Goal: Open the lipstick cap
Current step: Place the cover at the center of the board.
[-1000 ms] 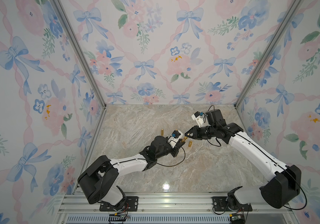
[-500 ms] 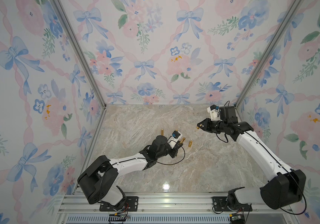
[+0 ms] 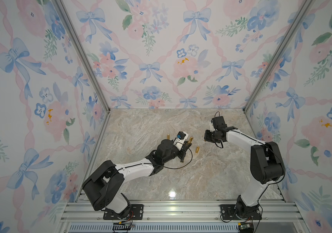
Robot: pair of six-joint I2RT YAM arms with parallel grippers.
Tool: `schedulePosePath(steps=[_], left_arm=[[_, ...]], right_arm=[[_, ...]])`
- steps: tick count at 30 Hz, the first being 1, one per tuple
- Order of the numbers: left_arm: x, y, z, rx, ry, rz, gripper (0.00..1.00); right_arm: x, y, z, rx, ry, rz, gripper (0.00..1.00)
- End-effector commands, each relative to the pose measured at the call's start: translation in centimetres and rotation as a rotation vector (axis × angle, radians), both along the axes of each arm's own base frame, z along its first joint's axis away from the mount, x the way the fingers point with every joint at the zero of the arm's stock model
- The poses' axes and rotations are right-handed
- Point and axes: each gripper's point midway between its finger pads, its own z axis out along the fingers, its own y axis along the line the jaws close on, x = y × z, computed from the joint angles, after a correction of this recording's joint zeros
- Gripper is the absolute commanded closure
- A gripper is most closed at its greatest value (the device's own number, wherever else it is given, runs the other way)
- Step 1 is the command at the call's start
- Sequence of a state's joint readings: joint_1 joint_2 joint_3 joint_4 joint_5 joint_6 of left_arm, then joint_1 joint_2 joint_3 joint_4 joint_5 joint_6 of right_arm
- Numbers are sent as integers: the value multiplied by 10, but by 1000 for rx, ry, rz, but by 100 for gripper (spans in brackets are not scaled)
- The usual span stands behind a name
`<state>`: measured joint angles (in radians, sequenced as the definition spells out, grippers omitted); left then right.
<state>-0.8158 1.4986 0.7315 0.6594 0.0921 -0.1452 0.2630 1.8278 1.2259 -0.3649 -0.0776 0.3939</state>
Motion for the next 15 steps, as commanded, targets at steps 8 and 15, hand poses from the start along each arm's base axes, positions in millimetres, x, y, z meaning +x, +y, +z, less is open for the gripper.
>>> schedulePosePath(steps=[8,15], left_arm=[[3,5,14,-100,-11,54,100],[2,4,16,-115,-16,45,100]], right_arm=[[31,13,-9,-156,-80,18,84],[40,18,-18,-191,-79,26,85]])
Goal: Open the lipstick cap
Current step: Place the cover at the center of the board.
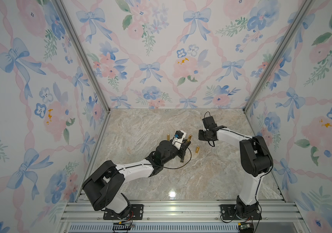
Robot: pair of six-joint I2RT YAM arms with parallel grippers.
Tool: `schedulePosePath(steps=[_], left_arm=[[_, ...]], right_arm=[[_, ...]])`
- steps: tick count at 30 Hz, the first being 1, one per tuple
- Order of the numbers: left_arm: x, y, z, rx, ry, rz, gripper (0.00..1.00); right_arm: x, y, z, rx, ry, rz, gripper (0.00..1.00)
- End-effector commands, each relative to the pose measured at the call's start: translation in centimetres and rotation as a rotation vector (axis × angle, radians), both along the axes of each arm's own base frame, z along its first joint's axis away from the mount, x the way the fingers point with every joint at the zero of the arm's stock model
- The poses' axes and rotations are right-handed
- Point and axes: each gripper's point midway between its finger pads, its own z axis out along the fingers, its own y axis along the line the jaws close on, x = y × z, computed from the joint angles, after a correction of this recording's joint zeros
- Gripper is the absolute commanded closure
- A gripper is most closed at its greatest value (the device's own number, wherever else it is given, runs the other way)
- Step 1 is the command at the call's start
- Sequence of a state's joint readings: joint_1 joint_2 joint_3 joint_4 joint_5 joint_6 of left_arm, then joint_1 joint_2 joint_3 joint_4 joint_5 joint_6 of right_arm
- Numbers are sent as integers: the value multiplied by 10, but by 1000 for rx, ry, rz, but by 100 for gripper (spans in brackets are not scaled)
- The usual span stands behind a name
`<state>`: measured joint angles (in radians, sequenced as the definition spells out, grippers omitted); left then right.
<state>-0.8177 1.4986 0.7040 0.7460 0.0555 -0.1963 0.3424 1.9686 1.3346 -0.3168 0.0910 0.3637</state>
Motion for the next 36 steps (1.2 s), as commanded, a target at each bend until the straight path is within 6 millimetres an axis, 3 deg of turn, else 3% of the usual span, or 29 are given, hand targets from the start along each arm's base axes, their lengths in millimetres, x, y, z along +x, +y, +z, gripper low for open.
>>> schedulePosePath(steps=[1,6,8,17,22,29,36], left_arm=[[-1,0,8,-46,-12,3,100],[-1,1,12,-52,-21,8,100],[-4,5,-2,-30,-2,11,100],[-5,7,1,-34,-13,16,100],[-5,8,1,-33,-16,17,100],[-6,13,3,-33,-29,33,100],[-8,19,4,-23,-43,42,100]], right_arm=[[9,1,-2,-43,-19,6,84],[11,4,-8,-66,-15,12,84],[11,6,-11,-67,-14,14,84],[9,14,-21,-72,-7,32,83],[8,16,-20,-76,-7,37,75],[8,20,1,-53,-43,39,61],[-3,18,47,5,-85,22,47]])
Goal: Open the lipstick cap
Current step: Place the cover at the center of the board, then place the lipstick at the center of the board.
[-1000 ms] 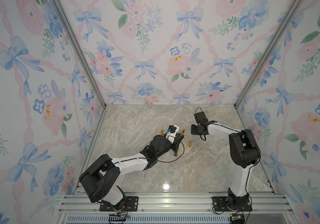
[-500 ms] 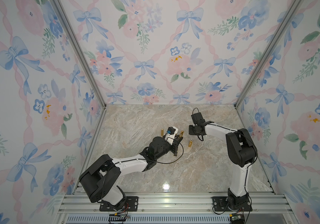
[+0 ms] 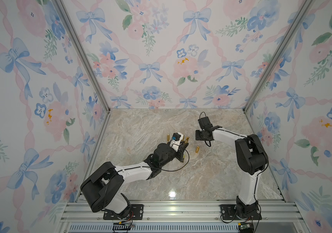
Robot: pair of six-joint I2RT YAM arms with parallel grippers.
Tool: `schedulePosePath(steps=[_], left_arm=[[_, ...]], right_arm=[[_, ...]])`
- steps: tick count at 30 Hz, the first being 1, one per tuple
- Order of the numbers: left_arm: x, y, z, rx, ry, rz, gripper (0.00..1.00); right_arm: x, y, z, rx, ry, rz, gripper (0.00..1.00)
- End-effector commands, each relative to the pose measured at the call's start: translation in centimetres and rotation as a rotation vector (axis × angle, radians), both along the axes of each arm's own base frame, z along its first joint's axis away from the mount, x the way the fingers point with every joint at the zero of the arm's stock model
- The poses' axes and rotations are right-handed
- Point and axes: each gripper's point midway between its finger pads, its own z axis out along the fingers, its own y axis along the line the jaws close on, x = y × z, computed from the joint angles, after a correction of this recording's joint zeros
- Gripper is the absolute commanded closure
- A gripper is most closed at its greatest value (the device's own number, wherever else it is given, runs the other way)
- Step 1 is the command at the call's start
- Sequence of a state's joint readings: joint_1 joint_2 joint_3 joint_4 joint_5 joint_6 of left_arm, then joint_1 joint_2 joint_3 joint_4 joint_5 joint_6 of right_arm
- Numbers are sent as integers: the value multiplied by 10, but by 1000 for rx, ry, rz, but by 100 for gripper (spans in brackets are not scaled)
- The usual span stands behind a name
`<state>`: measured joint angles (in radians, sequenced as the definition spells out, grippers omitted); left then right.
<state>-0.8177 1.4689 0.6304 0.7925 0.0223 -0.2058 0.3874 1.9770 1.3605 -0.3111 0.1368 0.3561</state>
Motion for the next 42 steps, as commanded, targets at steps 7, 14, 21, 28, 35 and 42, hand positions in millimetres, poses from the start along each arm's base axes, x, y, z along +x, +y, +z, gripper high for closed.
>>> schedulePosePath(steps=[7,14,21,28,35,42], left_arm=[[-12,4,11,17,-83,-56,100],[-14,1,7,42,-100,-96,100],[-12,1,5,57,-108,-95,100],[-17,-3,7,56,-119,-131,100],[-19,-3,7,55,-115,-143,100],[-19,-5,8,54,-114,-149,100]], right_arm=[[-54,1,84,180,3,20,42],[-118,26,126,365,44,157,38],[-167,65,161,511,55,319,36],[-176,95,176,611,54,389,39],[-172,113,174,603,61,428,46],[-168,120,172,600,60,446,56]])
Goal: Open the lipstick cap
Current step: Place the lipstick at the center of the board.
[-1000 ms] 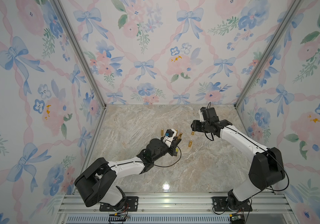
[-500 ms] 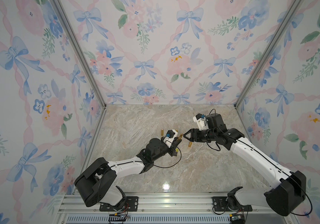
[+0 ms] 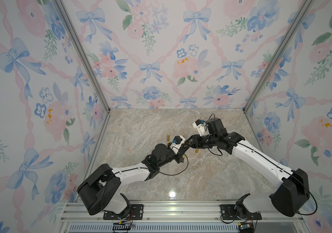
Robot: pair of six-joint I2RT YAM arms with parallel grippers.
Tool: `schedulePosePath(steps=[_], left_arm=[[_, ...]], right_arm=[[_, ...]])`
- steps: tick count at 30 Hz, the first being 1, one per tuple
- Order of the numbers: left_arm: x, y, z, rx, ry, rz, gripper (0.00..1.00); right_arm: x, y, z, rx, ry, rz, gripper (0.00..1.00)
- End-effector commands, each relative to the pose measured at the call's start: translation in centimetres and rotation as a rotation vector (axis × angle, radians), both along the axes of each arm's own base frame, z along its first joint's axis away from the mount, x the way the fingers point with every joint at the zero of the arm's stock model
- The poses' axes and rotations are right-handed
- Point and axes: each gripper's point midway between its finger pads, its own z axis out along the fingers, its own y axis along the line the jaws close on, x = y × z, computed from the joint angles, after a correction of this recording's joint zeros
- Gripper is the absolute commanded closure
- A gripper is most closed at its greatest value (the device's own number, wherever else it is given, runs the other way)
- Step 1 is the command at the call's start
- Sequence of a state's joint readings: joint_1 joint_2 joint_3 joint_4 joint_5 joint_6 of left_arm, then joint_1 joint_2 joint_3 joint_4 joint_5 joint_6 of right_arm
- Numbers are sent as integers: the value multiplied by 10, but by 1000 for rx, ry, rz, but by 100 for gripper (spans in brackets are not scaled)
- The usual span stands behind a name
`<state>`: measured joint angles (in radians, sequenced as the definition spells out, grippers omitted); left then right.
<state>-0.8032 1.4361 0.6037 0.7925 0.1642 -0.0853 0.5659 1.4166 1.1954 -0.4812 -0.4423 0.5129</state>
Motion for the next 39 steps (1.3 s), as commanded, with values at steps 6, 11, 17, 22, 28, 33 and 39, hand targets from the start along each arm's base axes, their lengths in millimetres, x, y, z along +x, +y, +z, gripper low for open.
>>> schedulePosePath(steps=[6,11,17,22,28,33,39], left_arm=[[3,1,6,-4,-26,2,100],[8,2,7,-2,-27,25,100],[12,4,7,3,-22,49,100],[14,6,5,6,-16,68,100],[15,7,5,3,-8,78,88],[17,10,5,0,2,98,60],[17,15,9,-34,36,128,32]], right_arm=[[-2,11,6,0,-20,46,65],[-7,13,2,-18,-13,62,69],[-7,10,1,-36,-24,57,77],[-4,9,3,-45,-31,53,83],[0,7,7,-52,-49,38,86],[8,1,12,-51,-61,8,88],[29,-13,19,-63,-90,-51,88]])
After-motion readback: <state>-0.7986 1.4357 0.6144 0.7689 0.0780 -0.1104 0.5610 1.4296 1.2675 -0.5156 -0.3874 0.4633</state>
